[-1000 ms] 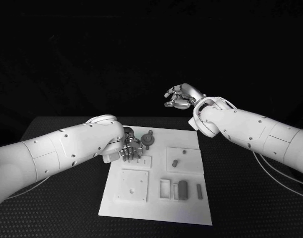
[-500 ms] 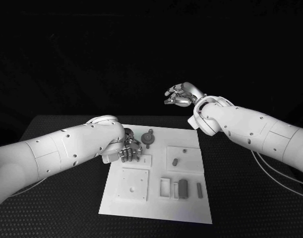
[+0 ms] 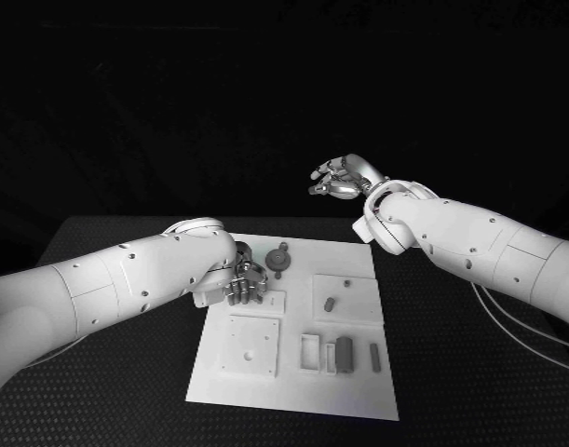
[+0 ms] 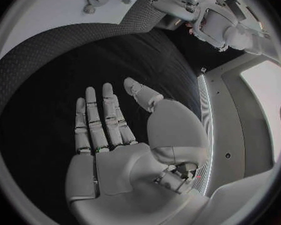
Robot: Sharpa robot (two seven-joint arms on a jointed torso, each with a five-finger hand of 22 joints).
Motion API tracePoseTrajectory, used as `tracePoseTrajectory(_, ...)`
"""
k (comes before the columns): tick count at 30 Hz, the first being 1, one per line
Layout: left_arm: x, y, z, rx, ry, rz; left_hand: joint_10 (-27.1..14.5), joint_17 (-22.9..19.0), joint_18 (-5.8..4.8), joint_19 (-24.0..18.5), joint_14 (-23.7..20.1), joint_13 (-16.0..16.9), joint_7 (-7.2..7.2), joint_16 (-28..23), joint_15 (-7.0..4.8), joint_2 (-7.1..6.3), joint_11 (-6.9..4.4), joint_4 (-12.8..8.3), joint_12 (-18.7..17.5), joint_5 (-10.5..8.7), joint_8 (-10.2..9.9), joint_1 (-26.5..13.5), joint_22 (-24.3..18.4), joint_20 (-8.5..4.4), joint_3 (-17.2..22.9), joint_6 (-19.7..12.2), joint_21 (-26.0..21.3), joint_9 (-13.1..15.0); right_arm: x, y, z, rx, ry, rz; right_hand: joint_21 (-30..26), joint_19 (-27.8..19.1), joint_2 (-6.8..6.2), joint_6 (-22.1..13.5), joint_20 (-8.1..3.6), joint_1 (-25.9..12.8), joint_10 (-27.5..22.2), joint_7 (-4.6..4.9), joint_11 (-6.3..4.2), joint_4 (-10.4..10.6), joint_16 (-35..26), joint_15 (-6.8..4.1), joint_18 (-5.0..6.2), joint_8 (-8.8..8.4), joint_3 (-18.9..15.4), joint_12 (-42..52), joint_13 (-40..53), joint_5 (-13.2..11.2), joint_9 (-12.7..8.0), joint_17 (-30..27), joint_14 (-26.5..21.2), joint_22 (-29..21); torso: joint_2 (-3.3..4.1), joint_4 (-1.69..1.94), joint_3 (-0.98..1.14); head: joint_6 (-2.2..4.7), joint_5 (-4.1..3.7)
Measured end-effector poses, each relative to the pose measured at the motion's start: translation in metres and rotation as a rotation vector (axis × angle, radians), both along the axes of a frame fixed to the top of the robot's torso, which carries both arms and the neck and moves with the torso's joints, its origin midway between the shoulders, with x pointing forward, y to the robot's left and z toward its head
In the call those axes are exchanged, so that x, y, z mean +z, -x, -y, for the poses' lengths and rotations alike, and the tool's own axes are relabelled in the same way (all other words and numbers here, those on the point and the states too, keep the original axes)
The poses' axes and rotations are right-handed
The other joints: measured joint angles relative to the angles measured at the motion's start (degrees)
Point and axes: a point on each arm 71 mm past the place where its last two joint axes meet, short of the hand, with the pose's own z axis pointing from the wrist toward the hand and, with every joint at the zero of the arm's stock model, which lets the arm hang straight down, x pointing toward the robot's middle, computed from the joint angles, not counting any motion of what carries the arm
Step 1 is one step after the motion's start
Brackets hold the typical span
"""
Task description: Assemble the parts on the task board
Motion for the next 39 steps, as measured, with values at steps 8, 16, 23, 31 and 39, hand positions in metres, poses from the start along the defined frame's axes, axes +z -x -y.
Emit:
tracePoseTrajectory(8, -0.0009, -0.0011, 0.001, -0.001, -0.008, 0.005, 0.06, -0.06, 0.0, 0.11, 0.0, 0.0, 0.01, 0.21, 0.0, 0.0, 0.08, 0.0, 0.0, 0.16, -0.01, 0.0, 0.09, 0.11, -0.01, 0.01, 0.22, 0.01, -0.0001, 0.0001, -0.0032, 0.004, -0.005, -0.003, -0.22, 0.0, 0.0, -0.1, 0.0, 0.0, -0.3, 0.1, 0.32, 0.16, -0.22, 0.02, 0.01, 0.0, -0.16, -0.22, -0.25, 0.0, -0.11, 0.0, 0.02, 0.06, 0.01, 0.0, 0.01, 0.02, 0.01)
tracePoseTrajectory(16, -0.0012, -0.0009, 0.0037, -0.011, -0.018, 0.011, 0.12, -0.12, 0.0, 0.21, 0.0, 0.05, 0.0, 0.2, 0.0, 0.0, 0.13, -0.06, 0.0, 0.16, -0.02, 0.0, 0.15, 0.2, -0.09, 0.02, 0.26, 0.18, -0.0002, 0.0001, -0.003, 0.003, -0.007, -0.005, -0.22, 0.01, 0.0, 1.18, 0.0, 0.0, -3.57, 1.37, 3.76, 0.16, -0.44, 0.02, 0.01, -0.01, -0.16, -0.23, -0.4, 0.0, -0.19, 0.0, 0.02, 0.12, 0.01, -0.01, 0.01, -0.1, -0.04)
tracePoseTrajectory(23, -0.0012, -0.0007, 0.0046, -0.017, -0.023, 0.012, 0.32, -0.17, -0.01, 0.22, 0.0, 0.05, -0.09, 0.43, 0.01, 0.0, 0.03, -0.06, 0.0, 0.15, -0.19, 0.0, 0.21, 0.21, -0.1, 0.1, -0.01, 0.19, -0.0003, 0.0, -0.0035, 0.004, -0.008, -0.006, -0.22, 0.01, 0.0, 1.18, 0.0, 0.0, -3.57, 1.37, 3.76, 0.16, -0.43, 0.01, 0.0, -0.01, -0.16, -0.45, -0.53, 0.0, -0.25, 0.01, 0.02, 0.19, 0.01, -0.02, 0.01, -0.18, -0.14)
tracePoseTrajectory(31, -0.0013, -0.0001, 0.006, -0.026, -0.026, 0.009, 0.41, -0.23, 0.02, 0.22, -0.01, 0.1, -0.1, 0.43, 0.0, 0.0, 0.12, -0.12, 0.22, 0.1, -0.46, 0.01, 0.19, 0.21, -0.19, 0.12, -0.03, 0.2, -0.0004, -0.0001, -0.0034, 0.003, -0.008, -0.008, -0.45, 0.01, 0.0, 1.18, -0.01, 0.0, -3.57, 1.36, 3.76, 0.01, -0.66, 0.01, 0.01, -0.01, -0.32, -0.45, -0.65, 0.0, -0.31, 0.01, 0.02, 0.21, 0.0, -0.01, -0.03, -0.27, -0.19)
tracePoseTrajectory(39, -0.0016, -0.0003, 0.0061, -0.034, -0.031, 0.006, 0.41, -0.37, 0.02, 0.43, -0.01, 0.15, -0.12, 0.65, 0.0, 0.0, 0.14, -0.31, 0.23, -0.07, -0.38, 0.01, 0.34, 0.0, -0.01, 0.13, -0.05, 0.45, -0.0006, -0.0004, -0.0042, 0.003, -0.008, -0.009, -0.45, 0.01, 0.0, 1.17, -0.01, 0.0, -3.57, 1.35, 3.76, 0.01, -0.66, 0.0, 0.01, -0.01, -0.32, -0.67, -0.82, 0.0, -0.42, 0.01, 0.02, 0.3, -0.01, 0.01, -0.03, -0.41, -0.2)
